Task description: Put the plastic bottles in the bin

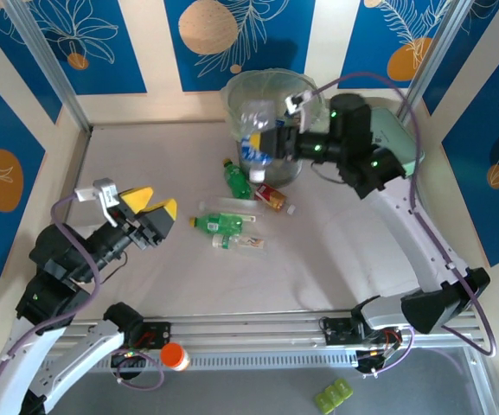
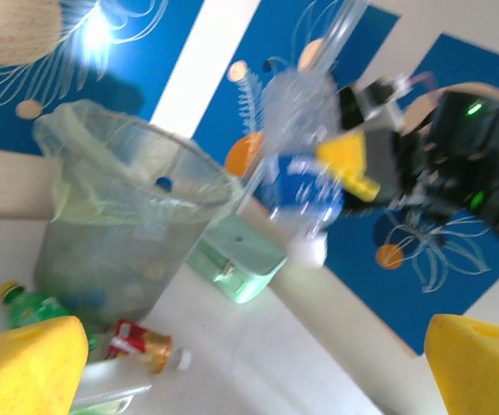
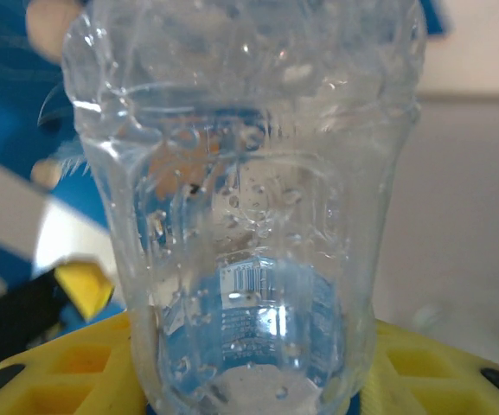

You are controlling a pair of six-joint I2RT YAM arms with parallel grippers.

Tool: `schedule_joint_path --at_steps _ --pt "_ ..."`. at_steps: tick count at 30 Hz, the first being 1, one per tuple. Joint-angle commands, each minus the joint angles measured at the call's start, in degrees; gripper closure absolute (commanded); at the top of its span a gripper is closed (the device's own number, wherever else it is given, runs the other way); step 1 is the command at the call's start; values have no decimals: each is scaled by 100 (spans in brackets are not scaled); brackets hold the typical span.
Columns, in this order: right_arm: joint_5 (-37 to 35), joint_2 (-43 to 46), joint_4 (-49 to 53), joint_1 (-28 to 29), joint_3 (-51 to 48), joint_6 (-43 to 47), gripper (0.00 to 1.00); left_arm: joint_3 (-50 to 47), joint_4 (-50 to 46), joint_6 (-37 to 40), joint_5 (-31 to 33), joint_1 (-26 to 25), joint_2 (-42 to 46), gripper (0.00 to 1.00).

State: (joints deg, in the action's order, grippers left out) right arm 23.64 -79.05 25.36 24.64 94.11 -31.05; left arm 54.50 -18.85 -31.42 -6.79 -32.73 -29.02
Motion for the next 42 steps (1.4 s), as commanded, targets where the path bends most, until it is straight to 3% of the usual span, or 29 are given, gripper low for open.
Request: schedule_joint_path --at_steps 1,8,19,31,42 --pt "-548 -517 449 -477 722 27 53 116 -762 292 537 30 -30 1" --pt "-1200 -2076 1065 -841 2778 91 52 480 -1673 763 510 30 -596 1" --pt "-1098 -4319 1429 -995 5194 -428 52 442 -1376 804 334 34 -954 1" --pt "-1130 -5229 1749 -651 5332 -63 51 402 -1393 874 405 41 -1010 1" --pt "-609 -5507 2324 -517 5143 1324 46 278 -1392 795 361 39 -887 1"
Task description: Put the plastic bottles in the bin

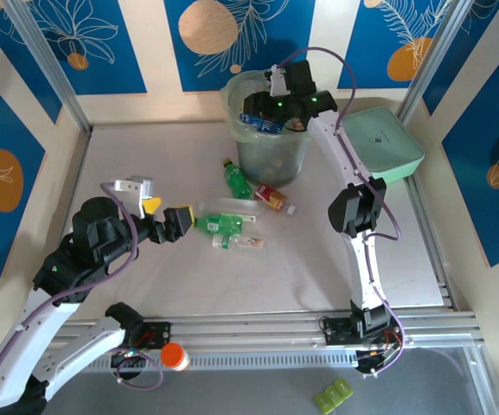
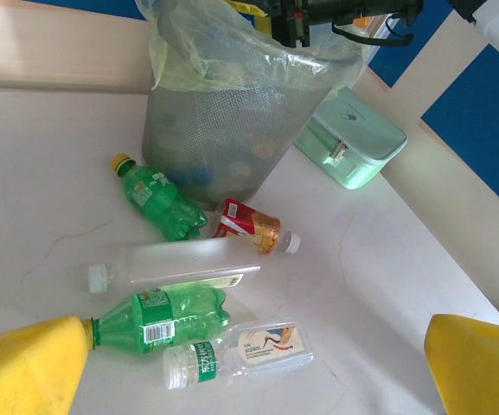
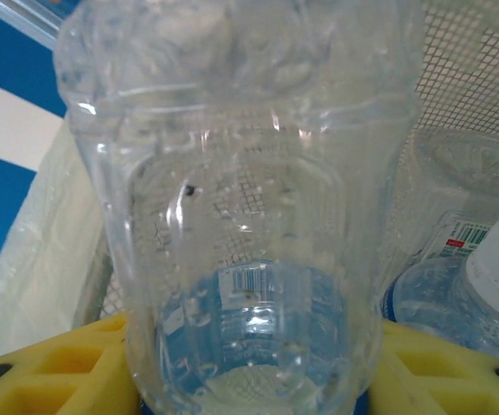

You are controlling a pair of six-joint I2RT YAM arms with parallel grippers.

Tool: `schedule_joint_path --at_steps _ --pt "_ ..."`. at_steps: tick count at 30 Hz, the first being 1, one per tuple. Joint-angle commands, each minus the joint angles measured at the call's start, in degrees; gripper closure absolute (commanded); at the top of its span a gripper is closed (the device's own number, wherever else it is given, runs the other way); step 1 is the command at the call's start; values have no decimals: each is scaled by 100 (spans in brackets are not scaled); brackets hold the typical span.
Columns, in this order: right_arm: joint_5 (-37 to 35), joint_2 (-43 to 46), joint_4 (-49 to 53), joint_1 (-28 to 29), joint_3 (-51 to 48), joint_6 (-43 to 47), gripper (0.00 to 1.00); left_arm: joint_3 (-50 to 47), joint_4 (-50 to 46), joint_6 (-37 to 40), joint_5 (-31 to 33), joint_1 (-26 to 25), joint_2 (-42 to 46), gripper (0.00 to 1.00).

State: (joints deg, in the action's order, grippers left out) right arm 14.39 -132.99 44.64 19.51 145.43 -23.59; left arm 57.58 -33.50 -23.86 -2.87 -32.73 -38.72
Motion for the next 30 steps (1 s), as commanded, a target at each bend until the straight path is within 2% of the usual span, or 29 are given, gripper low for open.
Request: schedule_joint_path --at_steps 1,5,11,13,15,16,20,26,30 --pt "327 -105 473 -21 0 634 46 -28 71 44 -16 42 84 1" --pt "573 -28 688 -61 -162 859 44 -53 123 6 -42 38 85 1" --pt "521 84 1123 -61 -67 1208 36 -89 172 -33 -81 34 62 1" --pt "468 145 1188 -33 -31 1314 31 -95 174 -40 -90 38 68 1" --pt "253 201 1261 -30 32 1383 19 -100 168 -27 -78 41 75 1" --pt "122 240 1266 -39 66 1382 16 -107 164 -23 -66 39 79 1" --pt "-172 343 1148 -159 204 1204 16 -102 150 -5 -30 39 99 1" --pt "-188 256 881 -244 504 923 24 -106 125 38 48 40 128 1" --pt "105 188 692 -272 617 788 20 -72 72 65 82 39 145 1"
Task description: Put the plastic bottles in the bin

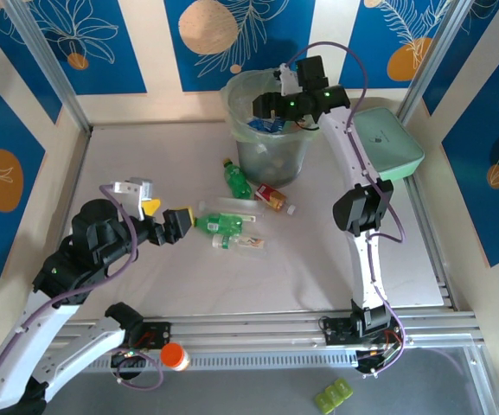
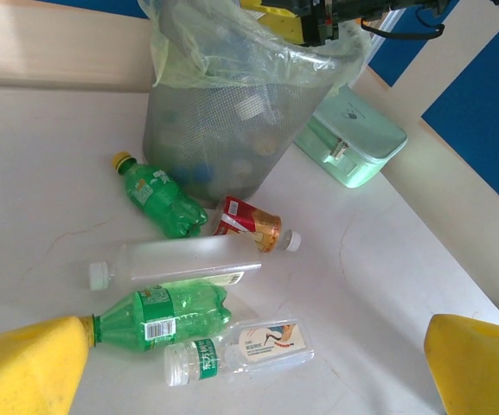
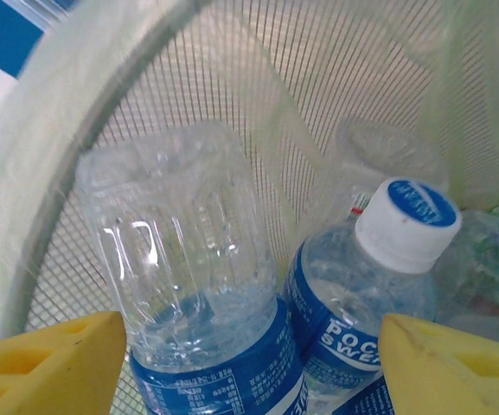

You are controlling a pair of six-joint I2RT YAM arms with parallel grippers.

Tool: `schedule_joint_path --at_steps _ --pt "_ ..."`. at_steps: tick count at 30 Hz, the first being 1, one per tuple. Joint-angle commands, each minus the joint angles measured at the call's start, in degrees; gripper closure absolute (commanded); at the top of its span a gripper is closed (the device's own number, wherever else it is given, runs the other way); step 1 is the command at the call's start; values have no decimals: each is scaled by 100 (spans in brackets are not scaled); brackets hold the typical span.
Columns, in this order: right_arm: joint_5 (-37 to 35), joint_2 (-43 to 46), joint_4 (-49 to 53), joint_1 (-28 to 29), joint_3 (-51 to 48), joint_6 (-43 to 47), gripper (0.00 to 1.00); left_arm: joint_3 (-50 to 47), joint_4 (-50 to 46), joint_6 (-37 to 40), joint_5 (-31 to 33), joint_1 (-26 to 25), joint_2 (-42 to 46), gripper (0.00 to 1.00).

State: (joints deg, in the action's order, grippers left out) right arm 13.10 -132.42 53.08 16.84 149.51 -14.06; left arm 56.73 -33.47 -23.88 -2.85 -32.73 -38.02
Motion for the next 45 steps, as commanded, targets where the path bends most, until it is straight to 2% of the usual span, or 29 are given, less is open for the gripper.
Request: schedule_joint_path --at_steps 1,3,7,17,19,23,26,29,33,37,40,45 --pt "229 116 -200 -12 227 -201 18 22 61 76 87 38 80 1" --pt "260 63 -331 -9 250 -293 18 22 60 97 116 40 84 1" --pt "322 -176 -442 19 501 -455 38 39 95 77 114 38 28 1" --pt "337 -814 -89 190 514 -181 36 68 30 68 127 41 -39 1" --pt "224 -873 28 188 419 -100 38 65 26 59 118 39 -48 1" --pt "-208 -832 141 217 174 70 48 66 8 50 109 37 -58 1" --pt "-189 -756 159 204 158 106 51 83 -18 52 109 38 -77 1" --pt "-100 -576 90 206 164 88 50 109 -27 60 101 44 -76 1" --pt "-70 -218 -26 169 204 17 35 186 -101 96 122 36 -57 1" --pt "-279 208 -112 144 289 -6 27 317 -249 168 208 44 20 1" --pt "-509 546 -181 162 304 18 24 455 -405 208 256 34 57 1" --pt "-657 1095 -140 218 208 -2 24 643 -758 -8 479 36 91 1"
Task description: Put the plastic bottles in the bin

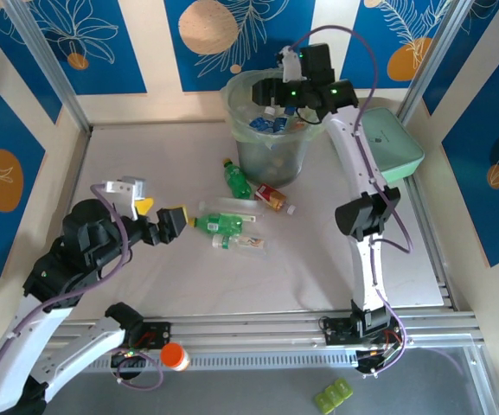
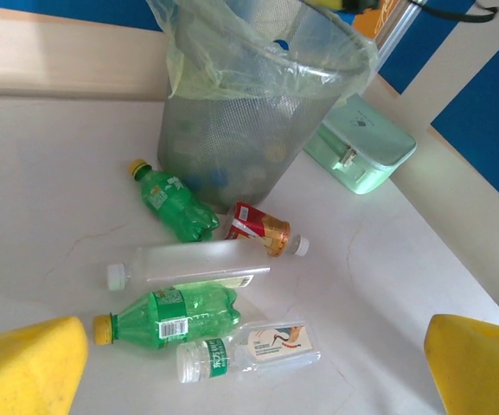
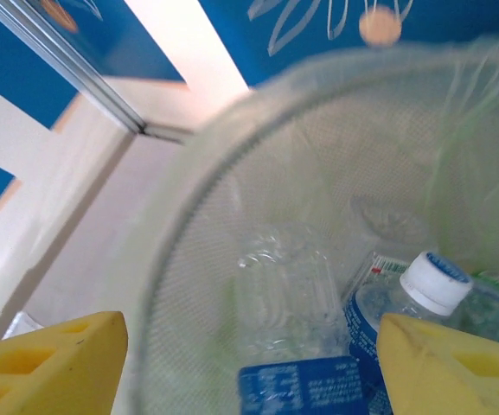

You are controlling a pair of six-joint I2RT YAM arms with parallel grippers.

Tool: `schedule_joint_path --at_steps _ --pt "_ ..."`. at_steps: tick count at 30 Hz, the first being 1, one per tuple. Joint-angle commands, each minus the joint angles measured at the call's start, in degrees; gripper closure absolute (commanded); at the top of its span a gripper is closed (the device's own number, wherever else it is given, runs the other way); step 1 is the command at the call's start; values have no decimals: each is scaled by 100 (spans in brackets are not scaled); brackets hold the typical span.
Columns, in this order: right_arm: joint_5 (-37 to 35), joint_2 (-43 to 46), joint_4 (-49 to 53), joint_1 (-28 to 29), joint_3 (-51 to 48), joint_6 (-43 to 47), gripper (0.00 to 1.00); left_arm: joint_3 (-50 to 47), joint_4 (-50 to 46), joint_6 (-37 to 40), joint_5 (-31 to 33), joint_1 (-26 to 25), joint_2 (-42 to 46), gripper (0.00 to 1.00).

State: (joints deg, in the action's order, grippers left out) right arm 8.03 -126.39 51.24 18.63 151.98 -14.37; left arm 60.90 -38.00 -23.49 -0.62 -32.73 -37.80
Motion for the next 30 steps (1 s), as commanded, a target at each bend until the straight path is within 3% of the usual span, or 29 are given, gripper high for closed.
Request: schedule_joint_path --at_steps 1,5,13,16,21,25,30 --pt "-176 614 60 67 -110 -2 24 273 -406 -219 381 41 80 1" --pt "-397 1370 69 399 -896 91 25 788 -1174 -1143 864 34 -193 1" --pt "-1447 4054 -1563 1880 -5305 458 24 1034 -2236 -2467 1090 39 -639 1" --pt "-1146 4723 -1559 2353 -6381 872 27 893 -2255 -2628 1036 45 -635 1" --pt "-905 4747 -698 2661 -7150 921 32 204 -1780 -2473 760 39 -477 1" --pt "-1175 4384 -432 2873 -7631 1034 29 -375 -1527 -2543 581 86 -316 1" --pt "-899 3693 -579 2935 -7712 989 25 -677 -1528 -2087 660 136 -415 1"
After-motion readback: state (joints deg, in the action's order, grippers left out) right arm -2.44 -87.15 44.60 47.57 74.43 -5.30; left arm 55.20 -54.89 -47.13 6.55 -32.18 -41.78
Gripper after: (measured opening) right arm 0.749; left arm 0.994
